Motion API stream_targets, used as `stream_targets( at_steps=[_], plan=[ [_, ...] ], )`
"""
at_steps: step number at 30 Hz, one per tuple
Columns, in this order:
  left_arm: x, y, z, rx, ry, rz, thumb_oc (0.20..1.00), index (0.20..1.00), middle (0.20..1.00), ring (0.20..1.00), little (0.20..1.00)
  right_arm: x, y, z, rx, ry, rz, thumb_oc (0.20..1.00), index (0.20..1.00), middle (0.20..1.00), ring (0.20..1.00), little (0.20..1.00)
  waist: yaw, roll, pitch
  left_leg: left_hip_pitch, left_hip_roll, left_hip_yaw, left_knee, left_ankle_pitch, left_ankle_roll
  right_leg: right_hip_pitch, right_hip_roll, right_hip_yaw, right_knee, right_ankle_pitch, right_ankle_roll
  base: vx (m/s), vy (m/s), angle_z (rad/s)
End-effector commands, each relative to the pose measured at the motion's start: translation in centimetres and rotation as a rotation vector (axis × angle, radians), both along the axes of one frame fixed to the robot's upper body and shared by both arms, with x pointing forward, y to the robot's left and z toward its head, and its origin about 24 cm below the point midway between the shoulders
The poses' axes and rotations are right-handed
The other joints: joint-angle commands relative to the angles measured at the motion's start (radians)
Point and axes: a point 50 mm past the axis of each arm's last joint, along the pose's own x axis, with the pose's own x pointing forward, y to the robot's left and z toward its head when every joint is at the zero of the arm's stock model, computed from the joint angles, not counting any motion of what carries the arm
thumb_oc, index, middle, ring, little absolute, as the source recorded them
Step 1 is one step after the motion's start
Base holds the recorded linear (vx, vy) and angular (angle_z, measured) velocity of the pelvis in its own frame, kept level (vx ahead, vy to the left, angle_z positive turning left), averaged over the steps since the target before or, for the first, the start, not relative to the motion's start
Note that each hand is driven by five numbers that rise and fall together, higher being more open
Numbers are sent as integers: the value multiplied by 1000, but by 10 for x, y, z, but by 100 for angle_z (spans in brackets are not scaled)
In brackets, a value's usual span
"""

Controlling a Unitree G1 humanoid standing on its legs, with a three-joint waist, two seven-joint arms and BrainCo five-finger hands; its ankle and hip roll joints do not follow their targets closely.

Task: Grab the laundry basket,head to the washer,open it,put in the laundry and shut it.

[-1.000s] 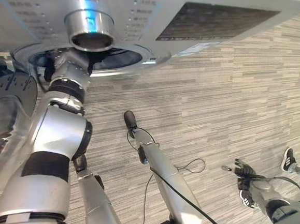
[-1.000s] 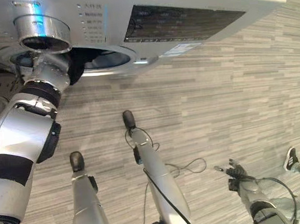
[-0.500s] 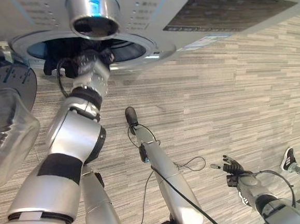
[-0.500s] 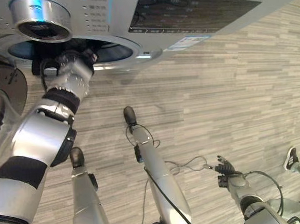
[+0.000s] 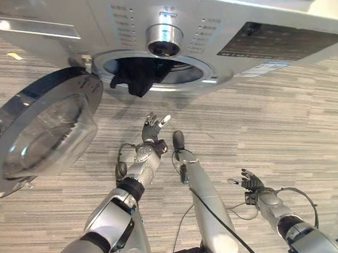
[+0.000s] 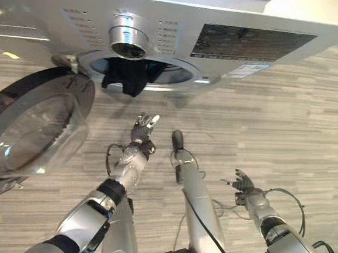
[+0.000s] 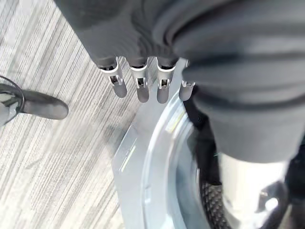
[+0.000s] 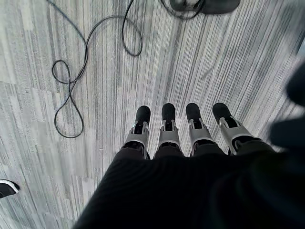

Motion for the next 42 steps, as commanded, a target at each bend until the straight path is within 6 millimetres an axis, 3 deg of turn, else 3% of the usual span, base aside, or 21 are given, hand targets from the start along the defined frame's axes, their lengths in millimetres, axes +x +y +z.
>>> stream_targets(
  at_steps=[1,3,6,7,10,15,19,23,24,26,30,34,35,40,42],
  plan=[
    [15,-20,22,-37,-57,-52,1000,1000,1000,1000,1000,-37,-31,-13,-85,106,-71,1000,1000,1000,1000,1000,0,23,-23,-57,109,-112,-92,213,-38,68,-107,17,-47,-2,112,48,7,20],
    [12,-18,5,-49,35,-9,1000,1000,1000,1000,1000,-39,-21,-20,-81,138,-73,1000,1000,1000,1000,1000,10,34,-42,-26,145,-121,-155,252,-45,83,-100,2,-38,-18,110,40,-37,25],
    [15,-16,2,-41,84,29,1000,1000,1000,1000,1000,-21,-9,-15,-60,97,-65,1000,1000,1000,1000,1000,10,28,-40,-39,155,-123,-159,263,-45,67,-95,1,-22,-29,110,-21,-45,8],
    [28,-8,14,-68,98,94,1000,1000,1000,1000,1000,-8,-6,-9,-74,76,-65,1000,1000,1000,1000,1000,-6,-10,-21,-76,167,-118,-154,270,-44,20,-78,0,-22,-23,111,-66,-66,5],
    [36,0,22,-84,95,123,1000,1000,1000,1000,1000,-9,-11,-9,-86,83,-79,1000,1000,1000,1000,1000,-17,-31,-16,-105,175,-117,-163,281,-47,-7,-65,6,-31,-17,111,-40,-40,-5],
    [64,15,75,-155,-4,203,1000,1000,1000,1000,1000,-23,-22,-14,-110,124,-122,1000,1000,1000,1000,1000,-58,-87,-20,-275,182,-118,-104,275,-51,-143,-40,23,-33,3,113,-6,-17,-9],
    [80,36,114,-175,-67,278,1000,1000,1000,1000,1000,-39,-17,-23,-70,145,-135,1000,1000,1000,1000,1000,-88,-123,-32,-369,179,-129,-40,254,-53,-211,-35,22,-14,1,115,10,-29,-6],
    [87,60,138,-194,-100,349,1000,1000,1000,1000,1000,-47,-11,-28,-25,137,-149,1000,1000,1000,1000,1000,-112,-142,-36,-418,179,-141,-6,239,-55,-242,-28,13,-5,-1,116,26,-32,-3],
    [92,95,171,-151,-175,443,1000,1000,1000,1000,1000,-55,-13,-30,-7,126,-172,1000,1000,1000,1000,1000,-133,-167,-36,-465,172,-151,41,214,-52,-265,-25,9,2,-1,119,43,-55,-7],
    [92,114,195,-132,-240,501,1000,1000,1000,1000,1000,-59,-13,-31,20,116,-201,1000,1000,1000,1000,1000,-148,-182,-38,-494,159,-157,89,185,-46,-279,-22,9,4,5,122,47,-29,-3],
    [88,143,217,-88,-295,578,1000,1000,1000,1000,1000,-55,-8,-29,57,81,-192,1000,1000,1000,1000,1000,-158,-200,-34,-532,140,-154,164,137,-35,-288,-23,14,-1,15,127,37,32,-2],
    [86,149,235,-150,-353,616,1000,1000,1000,1000,1000,-61,-7,-32,71,96,-190,1000,1000,1000,1000,1000,-166,-207,-36,-565,117,-151,248,86,-18,-293,-28,25,1,19,128,41,57,-10],
    [87,143,243,-163,-387,596,200,200,200,200,200,-62,-6,-33,76,99,-189,1000,1000,1000,1000,1000,-167,-205,-37,-569,113,-148,262,76,-14,-290,-30,28,-5,22,130,38,72,-12],
    [90,116,253,-211,-444,524,200,200,200,200,200,-68,-5,-36,79,124,-168,1000,1000,1000,1000,1000,-163,-198,-43,-567,104,-144,288,58,-7,-277,-33,38,-19,24,130,19,40,-2],
    [92,90,259,-242,-461,455,200,200,200,200,200,-66,-10,-33,78,113,-184,1000,1000,1000,1000,1000,-167,-191,-55,-550,103,-132,283,52,-6,-265,-35,47,-33,25,128,10,46,2]
  ],
)
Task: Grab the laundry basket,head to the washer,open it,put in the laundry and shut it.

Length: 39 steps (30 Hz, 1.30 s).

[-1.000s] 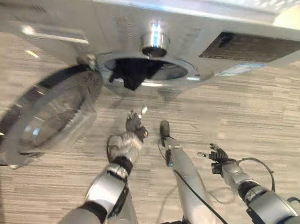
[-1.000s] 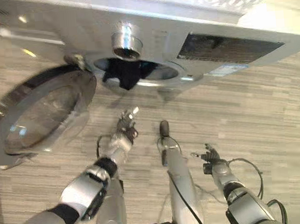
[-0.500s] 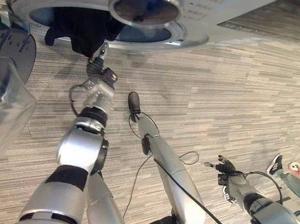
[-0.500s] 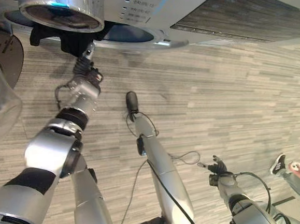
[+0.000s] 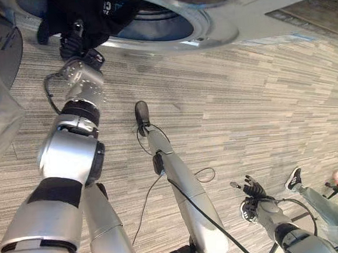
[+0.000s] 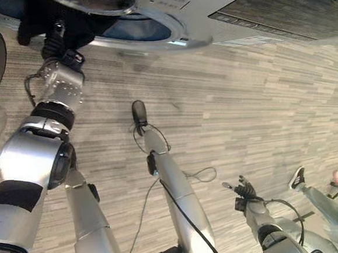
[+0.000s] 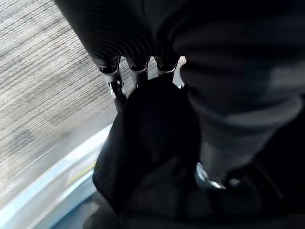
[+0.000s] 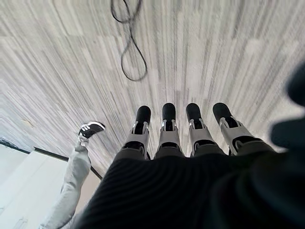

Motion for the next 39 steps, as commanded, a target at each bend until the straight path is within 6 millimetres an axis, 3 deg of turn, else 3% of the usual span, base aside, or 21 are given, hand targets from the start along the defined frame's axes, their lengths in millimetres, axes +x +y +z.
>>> stream_targets(
  at_steps=[1,2,5,12,13,14,15,17,19,22,23,25,27,31,34,39],
  plan=[
    [-1,-22,30,-13,-159,-56,200,200,200,200,200,-44,-20,-16,-27,109,-42,1000,1000,1000,1000,1000,-19,18,-51,-54,54,-85,-10,146,70,28,-118,89,87,-110,163,7,35,-2],
    [0,-35,34,-1,-172,-93,200,200,200,200,200,-45,-24,-14,-34,110,-50,1000,1000,1000,1000,1000,-22,24,-60,-32,55,-78,-20,146,69,44,-118,91,75,-106,163,3,37,-4],
    [0,-48,37,0,-175,-125,200,200,200,200,200,-42,-28,-12,-44,104,-56,1000,1000,1000,1000,1000,-23,32,-71,11,57,-63,-40,148,65,73,-120,97,53,-97,165,1,35,-7],
    [-1,-57,43,-2,-201,-157,200,200,200,200,200,-39,-32,-9,-63,115,-18,1000,1000,1000,1000,1000,1,77,-69,211,87,-33,-202,202,43,206,-136,106,-14,-86,174,33,24,-6],
    [-2,-62,57,9,-230,-171,200,200,200,200,200,-34,-37,-5,-75,104,-16,1000,1000,1000,1000,1000,9,99,-71,261,99,-29,-258,227,39,238,-139,104,-31,-87,178,50,-9,-2],
    [-11,-87,90,14,-351,-242,200,200,200,200,200,-33,-41,-2,-86,91,-21,1000,1000,1000,1000,1000,13,114,-70,288,111,-30,-301,249,36,255,-141,104,-46,-87,178,62,-25,8],
    [-17,-105,99,2,-393,-289,438,438,438,438,438,-32,-43,0,-88,84,-23,1000,1000,1000,1000,1000,15,122,-68,301,119,-30,-327,262,33,263,-141,100,-53,-87,179,27,-35,2],
    [-20,-127,100,30,-383,-341,1000,1000,1000,1000,1000,-22,-40,5,-87,51,-1,1000,1000,1000,1000,1000,10,129,-67,308,125,-28,-351,276,32,267,-139,100,-67,-85,178,5,-22,-6],
    [-14,-112,101,135,-335,-309,1000,1000,1000,1000,1000,-18,-35,5,-82,46,22,1000,1000,1000,1000,1000,1,121,-73,309,135,-19,-363,283,31,253,-132,109,-71,-78,179,0,-5,-3],
    [-1,-64,70,328,-146,-201,1000,1000,1000,1000,1000,-36,-41,-3,-100,115,37,1000,1000,1000,1000,1000,-12,112,-85,296,140,-12,-348,279,31,232,-125,123,-65,-71,180,-17,11,-4],
    [1,-58,61,338,-110,-192,1000,1000,1000,1000,1000,-41,-43,-5,-103,129,33,1000,1000,1000,1000,1000,-17,109,-86,288,139,-12,-340,277,31,224,-124,127,-62,-71,180,-33,19,-11],
    [5,-59,36,400,-19,-221,1000,1000,1000,1000,1000,-46,-46,-7,-117,153,24,1000,1000,1000,1000,1000,-21,105,-87,267,133,-13,-320,272,32,204,-123,134,-51,-69,179,-34,5,-12],
    [6,-62,23,461,43,-242,1000,1000,1000,1000,1000,-46,-45,-8,-119,158,20,1000,1000,1000,1000,1000,-24,98,-85,246,126,-16,-301,267,31,196,-125,134,-46,-69,178,-36,-14,-4],
    [6,-57,0,565,157,-258,1000,1000,1000,1000,1000,-36,-30,-11,-101,162,63,1000,1000,1000,1000,1000,-29,86,-76,209,117,-25,-268,260,31,187,-127,131,-45,-63,178,-46,-11,2],
    [5,-54,-31,634,249,-280,1000,1000,1000,1000,1000,-31,-20,-12,-91,159,99,1000,1000,1000,1000,1000,-28,82,-68,206,106,-28,-257,257,32,196,-130,132,-43,-61,176,-42,-14,-1],
    [-10,-54,-115,653,406,-335,1000,1000,1000,1000,1000,-27,-10,-13,-94,158,149,1000,1000,1000,1000,1000,-3,91,-50,251,81,-29,-250,248,36,248,-150,133,-33,-61,171,-17,-4,-1]
  ],
)
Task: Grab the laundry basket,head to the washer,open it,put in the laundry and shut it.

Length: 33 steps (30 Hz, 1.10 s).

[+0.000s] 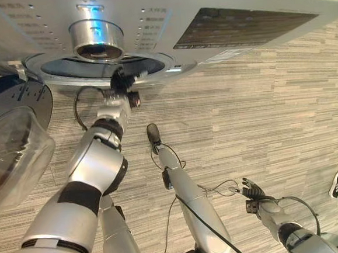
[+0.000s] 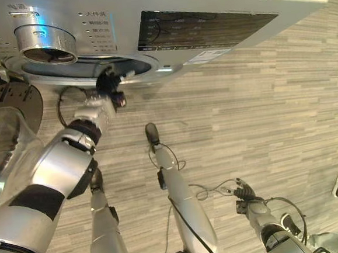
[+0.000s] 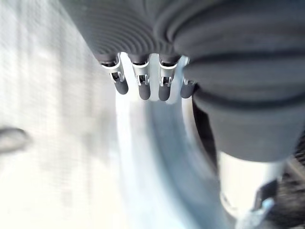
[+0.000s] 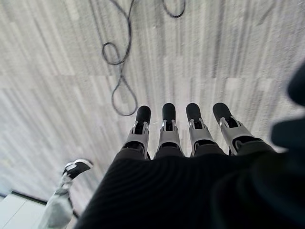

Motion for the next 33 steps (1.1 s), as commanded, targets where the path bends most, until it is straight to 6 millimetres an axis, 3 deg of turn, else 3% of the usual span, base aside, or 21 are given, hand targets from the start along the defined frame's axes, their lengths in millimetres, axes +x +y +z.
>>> stream_targets(
  at_steps=[1,4,5,6,7,8,9,10,15,19,20,24,26,27,28,29,30,31,32,33],
  plan=[
    [-5,-19,-15,-25,1,-31,1000,1000,1000,1000,1000,-27,-9,-13,-69,96,35,1000,1000,1000,1000,1000,19,3,47,-43,60,-135,38,137,11,72,-160,52,103,-115,149,0,0,0],
    [-33,-28,-77,-93,89,-61,1000,1000,1000,1000,1000,-4,-8,-1,-94,21,33,1000,1000,1000,1000,1000,65,29,74,16,48,-133,29,140,11,140,-176,36,105,-122,145,-13,-5,4],
    [-33,-28,-77,-93,89,-61,1000,1000,1000,1000,1000,-4,-8,-1,-94,21,33,1000,1000,1000,1000,1000,65,28,75,17,48,-133,29,140,11,141,-176,36,105,-122,145,-10,20,12],
    [-48,-26,-100,-93,107,-72,1000,1000,1000,1000,1000,16,-10,12,-104,-33,5,1000,1000,1000,1000,1000,98,54,92,53,39,-128,26,137,16,182,-187,31,104,-124,145,-8,35,22],
    [-62,-26,-120,-89,150,-76,1000,1000,1000,1000,1000,23,-13,18,-112,-59,-2,1000,1000,1000,1000,1000,112,69,95,71,33,-125,29,136,18,213,-194,23,99,-125,144,-10,37,26],
    [-62,-26,-120,-89,150,-76,1000,1000,1000,1000,1000,23,-13,18,-112,-59,-2,1000,1000,1000,1000,1000,111,69,93,68,32,-126,28,138,19,212,-195,22,97,-123,144,22,51,35],
    [-98,-22,-163,-80,260,-86,1000,1000,1000,1000,1000,25,-18,21,-130,-69,-12,1000,1000,1000,1000,1000,144,93,89,127,23,-121,45,116,27,277,-211,8,107,-138,141,26,38,33],
    [-98,-22,-163,-80,260,-86,1000,1000,1000,1000,1000,25,-18,21,-130,-69,-12,1000,1000,1000,1000,1000,143,93,87,125,22,-121,44,118,27,276,-212,7,105,-137,141,46,55,28],
    [-149,-10,-206,-98,362,-119,1000,1000,1000,1000,1000,-13,-38,5,-173,35,-14,1000,1000,1000,1000,1000,184,132,50,254,4,-117,60,69,46,432,-243,-25,95,-153,150,69,59,18],
    [-173,2,-219,-144,391,-122,1000,1000,1000,1000,1000,-34,-46,-3,-193,96,-1,1000,1000,1000,1000,1000,204,146,24,326,-17,-116,83,33,57,522,-263,-35,87,-164,157,64,85,5],
    [-185,8,-225,-142,413,-143,1000,1000,1000,1000,1000,-43,-46,-7,-197,128,18,1000,1000,1000,1000,1000,216,153,0,366,-39,-115,99,7,67,575,-286,-42,75,-165,163,51,105,-1],
    [-202,21,-225,-103,400,-223,1000,1000,1000,1000,1000,-55,-46,-11,-200,160,64,1000,1000,1000,1000,1000,236,158,-39,388,-98,-112,189,-65,86,668,-337,-66,16,-142,175,35,153,15],
    [-211,32,-223,-40,396,-267,1000,1000,1000,1000,1000,-53,-49,-7,-220,146,89,1000,1000,1000,1000,1000,240,156,-71,397,-147,-89,231,-114,104,693,-383,-62,-48,-38,189,2,214,12],
    [-217,62,-224,70,433,-259,1000,1000,1000,1000,1000,-26,-166,86,-447,39,-69,1000,1000,1000,1000,1000,263,142,-98,401,-172,-80,244,-137,112,699,-410,-66,-87,54,202,36,208,10],
    [-222,60,-221,47,421,-293,1000,1000,1000,1000,1000,-30,-136,57,-380,55,-22,1000,1000,1000,1000,1000,261,156,-120,411,-194,-71,253,-160,128,705,-431,-52,-132,137,202,1,241,5],
    [-232,65,-223,43,436,-286,1000,1000,1000,1000,1000,-28,-129,53,-341,46,-37,1000,1000,1000,1000,1000,244,154,-132,408,-221,-50,260,-166,144,684,-460,-15,-161,217,202,-10,201,-23],
    [-232,65,-223,43,437,-285,1000,1000,1000,1000,1000,-29,-129,53,-341,48,-36,1000,1000,1000,1000,1000,247,152,-135,405,-222,-46,263,-167,145,681,-461,-11,-165,220,202,-147,437,-45],
    [-247,75,-217,23,411,-261,1000,1000,1000,1000,1000,-35,-137,57,-340,41,-63,1000,1000,1000,1000,1000,241,175,-150,398,-252,-12,289,-166,175,648,-443,-24,-192,211,185,-147,427,-48],
    [-253,78,-215,7,414,-254,1000,1000,1000,1000,1000,-38,-140,58,-349,49,-56,1000,1000,1000,1000,1000,243,187,-151,404,-251,8,284,-158,186,652,-412,-34,-169,154,175,-194,568,-25],
    [-265,87,-214,-5,433,-231,1000,1000,1000,1000,1000,-45,-141,56,-352,74,-41,1000,1000,1000,1000,1000,254,193,-173,424,-251,22,239,-128,198,661,-348,-63,-132,23,158,-92,322,-24]
  ],
)
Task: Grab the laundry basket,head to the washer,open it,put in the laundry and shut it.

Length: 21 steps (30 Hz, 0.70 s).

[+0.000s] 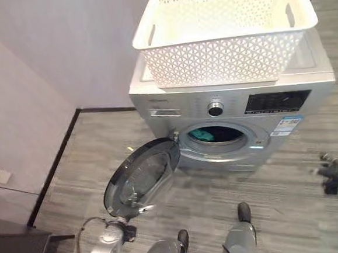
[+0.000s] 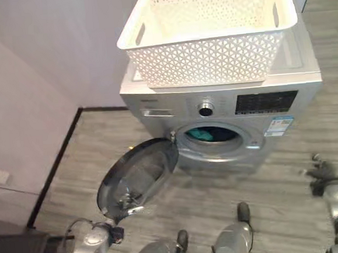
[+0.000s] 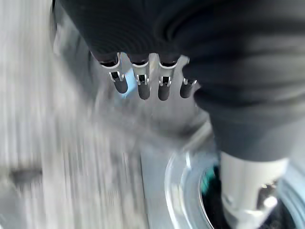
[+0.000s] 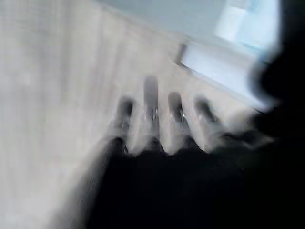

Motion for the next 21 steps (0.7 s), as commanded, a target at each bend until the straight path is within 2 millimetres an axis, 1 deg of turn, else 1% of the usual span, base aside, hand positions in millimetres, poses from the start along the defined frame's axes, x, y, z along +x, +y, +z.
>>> stream_targets(
  at_steps=[1,2,3,4,5,6,7,8,9,10,11,13,14,16,17,18,20,21],
  plan=[
    [-17,23,13,-24,-24,31,1000,1000,1000,1000,1000,-28,24,-42,92,178,50,1000,1000,1000,1000,1000,0,-29,29,-30,62,-55,31,13,-49,73,59,35,-43,59,45,-53,242,-36],
    [-27,26,8,-34,11,60,1000,1000,1000,1000,1000,-31,25,-45,83,203,61,1000,1000,1000,1000,1000,-1,-26,15,-1,65,-41,-27,33,-47,80,79,32,-42,65,48,-29,149,-65],
    [-34,26,4,-34,41,54,1000,1000,1000,1000,1000,-36,28,-49,83,237,85,1000,1000,1000,1000,1000,-13,-11,16,34,71,-58,-92,73,-42,72,144,95,-4,38,43,-175,115,-85],
    [-37,36,7,-27,39,94,1000,1000,1000,1000,1000,-49,38,-62,109,296,113,1000,1000,1000,1000,1000,-8,3,6,46,97,-60,-173,152,-39,92,247,131,95,-56,30,-166,79,-74],
    [-37,36,7,-27,40,94,1000,1000,1000,1000,1000,-49,38,-62,110,297,113,1000,1000,1000,1000,1000,-8,2,7,49,97,-60,-177,153,-40,94,247,131,96,-58,30,-253,35,-32],
    [-42,43,9,-16,38,126,1000,1000,1000,1000,1000,-52,40,-63,100,310,140,1000,1000,1000,1000,1000,11,14,-1,40,114,-52,-207,194,-37,115,252,54,180,-93,15,-156,-31,6],
    [-46,41,7,-37,53,139,1000,1000,1000,1000,1000,-58,42,-67,104,330,140,1000,1000,1000,1000,1000,13,17,-18,32,118,-59,-232,221,-44,145,276,57,189,-117,10,-224,-72,9],
    [-48,39,7,-68,54,139,1000,1000,1000,1000,1000,-61,50,-72,119,334,156,1000,1000,1000,1000,1000,13,13,-27,29,123,-64,-249,243,-42,181,308,91,221,-125,8,-185,-143,-11],
    [-47,37,9,-87,40,148,1000,1000,1000,1000,1000,-59,55,-73,123,328,172,1000,1000,1000,1000,1000,25,5,-39,18,122,-61,-257,254,-49,223,307,92,171,-132,3,-206,-154,-14],
    [-44,37,11,-96,31,150,1000,1000,1000,1000,1000,-56,58,-74,122,321,175,1000,1000,1000,1000,1000,36,-1,-42,16,122,-67,-271,266,-54,254,307,87,111,-166,-13,-209,-157,-21],
    [-44,35,10,-108,38,155,1000,1000,1000,1000,1000,-58,64,-80,138,327,173,1000,1000,1000,1000,1000,37,-9,-45,8,124,-67,-275,277,-58,275,313,85,64,-191,-25,-233,-160,-26],
    [-42,35,6,-93,51,171,1000,1000,1000,1000,1000,-58,73,-89,149,346,163,1000,1000,1000,1000,1000,47,-11,-37,-21,144,-91,-283,319,-86,271,340,95,43,-215,-41,-281,-213,0],
    [-39,35,4,-75,55,167,1000,1000,1000,1000,1000,-62,75,-93,149,364,152,1000,1000,1000,1000,1000,51,-9,-30,-43,161,-105,-296,355,-101,273,353,90,30,-219,-55,-284,-219,33],
    [-37,36,-1,-37,74,173,1000,1000,1000,1000,1000,-69,80,-99,145,406,163,1000,1000,1000,1000,1000,55,-11,-27,-73,176,-132,-326,395,-114,284,370,53,-6,-220,-73,-260,-206,40],
    [-33,35,-3,-15,78,163,1000,1000,1000,1000,1000,-70,80,-101,135,418,162,1000,1000,1000,1000,1000,56,-11,-21,-95,187,-132,-334,415,-130,288,375,33,-17,-221,-79,-279,-184,67],
    [-25,32,-2,1,65,150,1000,1000,1000,1000,1000,-74,81,-103,133,432,157,1000,1000,1000,1000,1000,58,-14,-14,-113,197,-112,-343,421,-138,289,375,13,-28,-217,-84,-265,-126,85],
    [-15,32,-2,16,48,154,1000,1000,1000,1000,1000,-81,80,-106,132,461,142,1000,1000,1000,1000,1000,60,-22,-4,-124,206,-92,-342,423,-143,294,364,-20,-48,-202,-91,-200,-69,73],
    [-15,32,-2,16,47,154,1000,1000,1000,1000,1000,-80,80,-106,132,460,142,1000,1000,1000,1000,1000,59,-22,-3,-123,205,-93,-342,422,-143,296,364,-21,-49,-202,-91,-163,-47,76]
  ],
)
